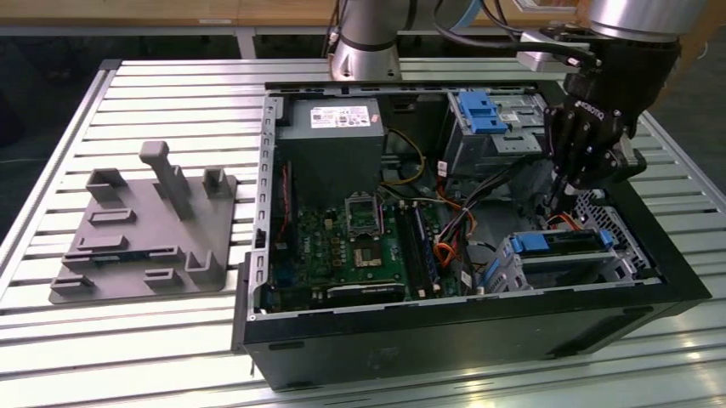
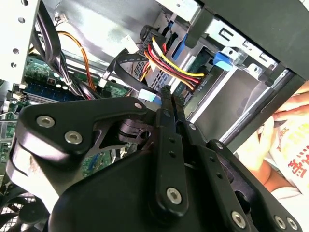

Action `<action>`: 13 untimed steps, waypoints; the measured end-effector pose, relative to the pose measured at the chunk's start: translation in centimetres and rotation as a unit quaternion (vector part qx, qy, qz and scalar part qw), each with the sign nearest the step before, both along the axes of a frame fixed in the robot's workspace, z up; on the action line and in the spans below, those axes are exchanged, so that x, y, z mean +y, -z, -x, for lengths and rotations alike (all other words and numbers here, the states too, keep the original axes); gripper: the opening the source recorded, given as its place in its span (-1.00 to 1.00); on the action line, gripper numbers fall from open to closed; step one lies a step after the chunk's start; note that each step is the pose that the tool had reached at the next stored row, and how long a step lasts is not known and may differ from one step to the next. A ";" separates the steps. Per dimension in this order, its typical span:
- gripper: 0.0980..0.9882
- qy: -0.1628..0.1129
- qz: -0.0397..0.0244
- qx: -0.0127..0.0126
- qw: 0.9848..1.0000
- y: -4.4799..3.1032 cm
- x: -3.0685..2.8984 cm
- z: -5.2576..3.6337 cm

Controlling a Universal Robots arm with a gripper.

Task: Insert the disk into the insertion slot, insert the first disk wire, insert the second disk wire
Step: 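Insert the second disk wire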

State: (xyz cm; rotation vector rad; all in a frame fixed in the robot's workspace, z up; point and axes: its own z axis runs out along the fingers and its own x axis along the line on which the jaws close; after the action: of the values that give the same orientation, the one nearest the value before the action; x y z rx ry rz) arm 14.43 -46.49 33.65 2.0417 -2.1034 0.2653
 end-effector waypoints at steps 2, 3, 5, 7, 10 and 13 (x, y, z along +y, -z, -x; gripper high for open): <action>-0.89 0.000 -0.004 0.000 1.000 0.01 -0.16 0.00; -0.89 0.000 -0.008 0.000 1.000 0.02 -0.25 -0.01; -0.89 0.000 -0.023 0.000 1.000 0.01 -0.34 0.00; -0.89 0.000 -0.041 0.000 0.999 0.02 -0.38 0.00; -0.89 0.000 -0.056 0.000 0.998 0.01 -0.77 0.00; -0.89 0.001 -0.057 0.001 0.998 0.02 -1.25 -0.01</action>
State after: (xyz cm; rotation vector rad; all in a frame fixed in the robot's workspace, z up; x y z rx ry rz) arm 14.44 -47.73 33.63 2.1013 -2.1653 0.1480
